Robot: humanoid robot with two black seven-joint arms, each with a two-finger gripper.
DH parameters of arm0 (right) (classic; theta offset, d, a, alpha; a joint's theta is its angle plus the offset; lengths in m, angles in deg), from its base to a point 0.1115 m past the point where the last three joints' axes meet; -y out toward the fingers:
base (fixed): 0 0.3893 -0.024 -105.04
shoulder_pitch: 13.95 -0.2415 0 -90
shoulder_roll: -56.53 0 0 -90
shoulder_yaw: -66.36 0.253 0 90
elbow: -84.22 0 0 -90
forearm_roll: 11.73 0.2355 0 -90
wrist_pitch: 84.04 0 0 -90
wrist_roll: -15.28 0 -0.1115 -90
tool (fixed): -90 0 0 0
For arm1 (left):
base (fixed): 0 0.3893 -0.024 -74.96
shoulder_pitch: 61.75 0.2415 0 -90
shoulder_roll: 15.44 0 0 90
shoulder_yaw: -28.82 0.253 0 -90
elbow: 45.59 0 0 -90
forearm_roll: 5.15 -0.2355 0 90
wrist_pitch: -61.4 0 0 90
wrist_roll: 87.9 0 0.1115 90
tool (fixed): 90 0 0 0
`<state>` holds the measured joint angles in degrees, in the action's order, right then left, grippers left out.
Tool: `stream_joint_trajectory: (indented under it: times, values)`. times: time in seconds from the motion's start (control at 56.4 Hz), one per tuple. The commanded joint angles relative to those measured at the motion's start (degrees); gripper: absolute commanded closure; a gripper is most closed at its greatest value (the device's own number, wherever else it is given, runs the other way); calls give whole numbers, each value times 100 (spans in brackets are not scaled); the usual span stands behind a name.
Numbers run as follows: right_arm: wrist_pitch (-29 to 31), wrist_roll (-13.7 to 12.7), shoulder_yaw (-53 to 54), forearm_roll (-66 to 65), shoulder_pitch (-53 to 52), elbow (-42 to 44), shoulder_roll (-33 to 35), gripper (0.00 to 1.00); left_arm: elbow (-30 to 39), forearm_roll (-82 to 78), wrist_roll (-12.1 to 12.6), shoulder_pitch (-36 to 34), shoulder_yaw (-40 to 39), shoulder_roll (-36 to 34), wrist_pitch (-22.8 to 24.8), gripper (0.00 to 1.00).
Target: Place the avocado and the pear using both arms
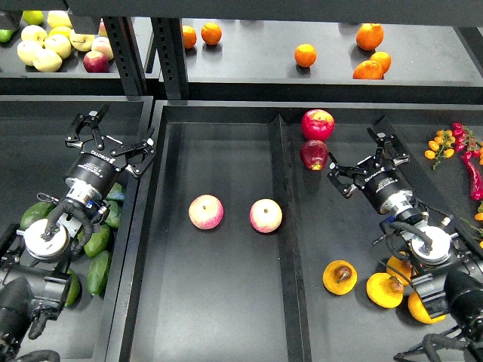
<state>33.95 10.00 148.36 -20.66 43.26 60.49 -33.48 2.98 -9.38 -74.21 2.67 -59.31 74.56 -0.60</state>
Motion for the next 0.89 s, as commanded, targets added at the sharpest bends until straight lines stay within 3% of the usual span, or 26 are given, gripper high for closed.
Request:
stream_joint_trajectory:
  times: [0.0,0.868]
  values:
    - [0,1,61,-4,-8,9,1,1,39,211,2,0,42,0,0,1]
    - [0,1,185,5,-34,9,1,1,153,370,-59,27,59,0,0,1]
